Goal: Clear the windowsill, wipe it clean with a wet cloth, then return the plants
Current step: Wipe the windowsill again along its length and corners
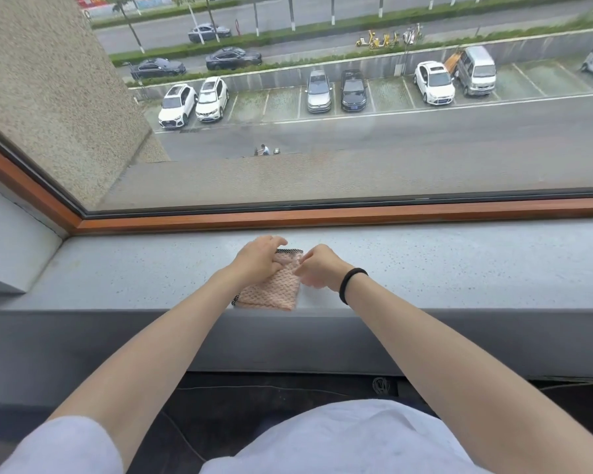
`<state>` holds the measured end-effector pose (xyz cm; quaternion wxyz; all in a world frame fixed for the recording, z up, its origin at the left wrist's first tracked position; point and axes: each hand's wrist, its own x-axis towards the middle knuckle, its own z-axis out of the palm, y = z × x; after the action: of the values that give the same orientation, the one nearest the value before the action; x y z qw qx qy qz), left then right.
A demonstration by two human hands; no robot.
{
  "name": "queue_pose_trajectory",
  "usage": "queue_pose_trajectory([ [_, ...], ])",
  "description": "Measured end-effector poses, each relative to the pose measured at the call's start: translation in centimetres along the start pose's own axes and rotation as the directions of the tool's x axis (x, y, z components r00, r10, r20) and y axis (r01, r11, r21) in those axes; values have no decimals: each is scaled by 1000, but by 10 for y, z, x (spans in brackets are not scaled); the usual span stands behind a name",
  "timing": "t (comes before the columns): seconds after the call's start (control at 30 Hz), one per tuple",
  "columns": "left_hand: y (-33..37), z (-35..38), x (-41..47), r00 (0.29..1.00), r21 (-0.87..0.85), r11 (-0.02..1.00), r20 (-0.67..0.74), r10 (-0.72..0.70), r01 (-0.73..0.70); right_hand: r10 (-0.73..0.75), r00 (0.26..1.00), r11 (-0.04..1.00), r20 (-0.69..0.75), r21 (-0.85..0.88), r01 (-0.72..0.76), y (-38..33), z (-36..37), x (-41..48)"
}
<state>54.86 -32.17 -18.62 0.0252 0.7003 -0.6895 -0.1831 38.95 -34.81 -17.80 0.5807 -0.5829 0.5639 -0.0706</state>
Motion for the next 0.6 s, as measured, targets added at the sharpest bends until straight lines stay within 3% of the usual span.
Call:
queue_pose_trajectory([
  [0.13,4,-6,-8,998,53,998,-52,-22,25,-83,996,991,-37,102,87,1,7,4],
  [0.3,-10,-25,-29,992,-211,976,-100,-78,56,-97,989,984,111,157,79,3,9,-5],
  [0.4,-22,-34,-42,968,-146,985,-217,-125,95,-102,980,989,169,120,82,3,19,-6],
  [0.5,-29,-38,-54,949,-57,986,-267,-167,158,-120,987,982,106,158,102,-7,24,-6],
  [0.6,-38,-42,-64,920,-125,964,-291,-262,235,-136,986,970,93,216,114,-22,25,-7],
])
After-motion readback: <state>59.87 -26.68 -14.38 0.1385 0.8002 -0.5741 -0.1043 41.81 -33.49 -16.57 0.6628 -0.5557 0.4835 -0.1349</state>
